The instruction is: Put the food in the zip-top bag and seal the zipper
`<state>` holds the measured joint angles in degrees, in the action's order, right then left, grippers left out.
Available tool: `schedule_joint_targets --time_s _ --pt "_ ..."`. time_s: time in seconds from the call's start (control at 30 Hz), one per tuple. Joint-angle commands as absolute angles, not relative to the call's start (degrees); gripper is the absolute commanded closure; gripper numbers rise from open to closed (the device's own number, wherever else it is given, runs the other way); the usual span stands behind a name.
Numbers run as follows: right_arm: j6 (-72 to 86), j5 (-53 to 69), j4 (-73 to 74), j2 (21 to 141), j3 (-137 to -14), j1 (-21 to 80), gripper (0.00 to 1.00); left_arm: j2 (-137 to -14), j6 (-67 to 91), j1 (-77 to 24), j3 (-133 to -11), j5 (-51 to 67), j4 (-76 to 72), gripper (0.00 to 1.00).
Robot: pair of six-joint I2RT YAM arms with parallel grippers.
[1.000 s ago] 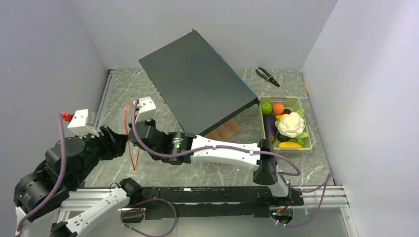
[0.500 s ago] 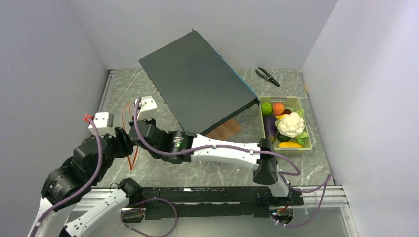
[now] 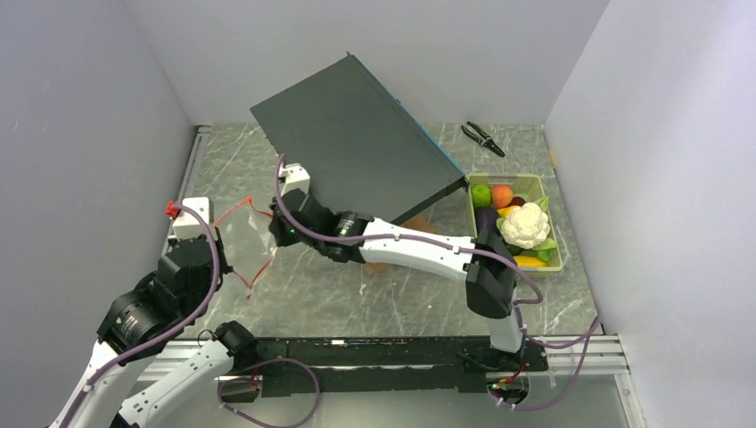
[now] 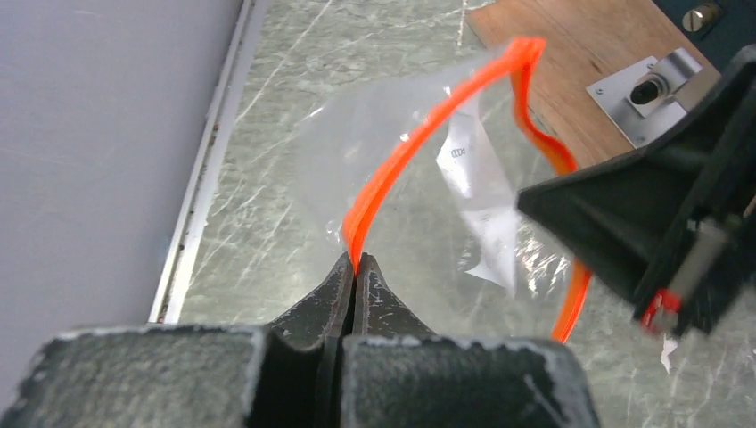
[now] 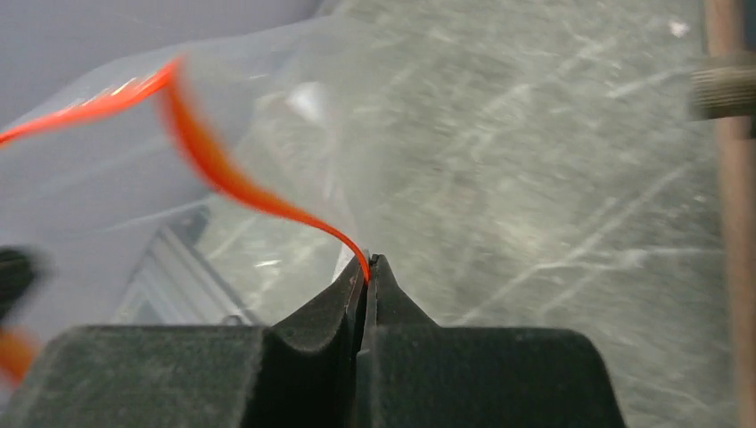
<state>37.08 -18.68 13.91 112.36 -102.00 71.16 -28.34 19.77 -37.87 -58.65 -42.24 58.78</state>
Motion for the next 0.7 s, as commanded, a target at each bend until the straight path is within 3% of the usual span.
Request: schedule_joint_targets --time_s 0.0,0.1,0.3,0.67 --pt "36.1 -8.2 9.9 106.8 -98.8 68.8 1.0 -29.7 18.4 -38.1 -63.3 -45.4 62.3 1.0" --pt "35.0 -6.8 10.5 106.1 -98.7 68.5 1.0 -32.1 15.1 -38.0 -62.8 -39.1 61.4 1.0" --pt "32.2 -5.5 15.3 107.2 -103.6 68.6 0.84 -39.7 12.1 -37.9 -58.9 -33.0 56.6 1.0" --pt "28.7 -5.5 20.0 91.3 -97.3 69.1 0.44 -36.3 12.3 -32.7 -51.7 -32.2 46.0 1.0"
